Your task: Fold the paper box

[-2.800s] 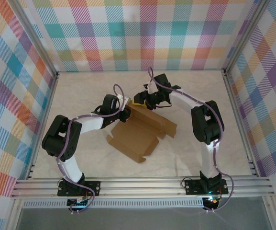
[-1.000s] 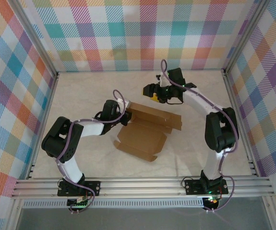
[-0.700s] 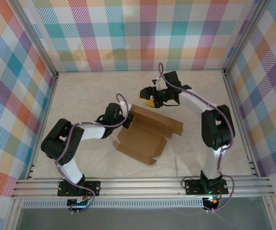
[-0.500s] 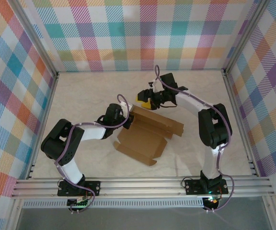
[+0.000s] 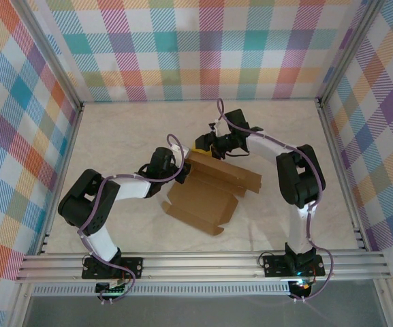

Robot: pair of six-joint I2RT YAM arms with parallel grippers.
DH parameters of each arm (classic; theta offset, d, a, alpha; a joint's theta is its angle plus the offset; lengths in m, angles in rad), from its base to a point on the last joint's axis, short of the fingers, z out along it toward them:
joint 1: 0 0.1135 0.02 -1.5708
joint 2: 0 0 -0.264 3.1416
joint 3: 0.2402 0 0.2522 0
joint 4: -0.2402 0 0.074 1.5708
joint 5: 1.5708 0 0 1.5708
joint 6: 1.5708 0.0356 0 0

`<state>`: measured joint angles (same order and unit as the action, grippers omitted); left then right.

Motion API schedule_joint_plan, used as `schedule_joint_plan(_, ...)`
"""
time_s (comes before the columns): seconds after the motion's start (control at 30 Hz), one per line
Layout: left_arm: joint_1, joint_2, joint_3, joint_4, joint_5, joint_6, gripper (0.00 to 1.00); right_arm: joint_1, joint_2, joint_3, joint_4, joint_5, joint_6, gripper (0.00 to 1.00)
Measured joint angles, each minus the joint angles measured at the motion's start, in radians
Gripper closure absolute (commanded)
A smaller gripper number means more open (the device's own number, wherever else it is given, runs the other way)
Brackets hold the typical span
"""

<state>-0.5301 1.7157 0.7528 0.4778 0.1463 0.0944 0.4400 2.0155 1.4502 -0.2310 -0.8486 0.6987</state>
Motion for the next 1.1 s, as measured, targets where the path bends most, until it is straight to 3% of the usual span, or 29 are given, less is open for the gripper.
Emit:
schedule_joint_plan(0.1, 0.0, 0.0, 0.0, 0.0, 0.001, 0.0, 0.85, 0.0, 0.001, 0.0, -0.005, 0.0, -0.01, 0.48)
schedule_joint_plan(0.27, -0.006, 0.002, -0.018, 0.015, -0.003, -0.014, 0.65, 0.0, 0.001, 0.0, -0.018, -0.004, -0.031, 0.49)
schedule_joint_plan(0.33, -0.006, 0.003, -0.033, 0.026, -0.007, -0.019, 0.63, 0.0, 0.001, 0.0, -0.021, -0.008, -0.034, 0.49)
schedule_joint_plan(0.77, -0.018, -0.007, -0.115, 0.161, -0.026, -0.056, 0.65, 0.0, 0.003, 0.0, -0.026, -0.033, -0.033, 0.49)
schedule_joint_plan(1.1, -0.019, 0.005, -0.14, 0.313, -0.025, -0.08, 0.76, -0.003, 0.017, 0.002, -0.029, -0.075, -0.033, 0.5)
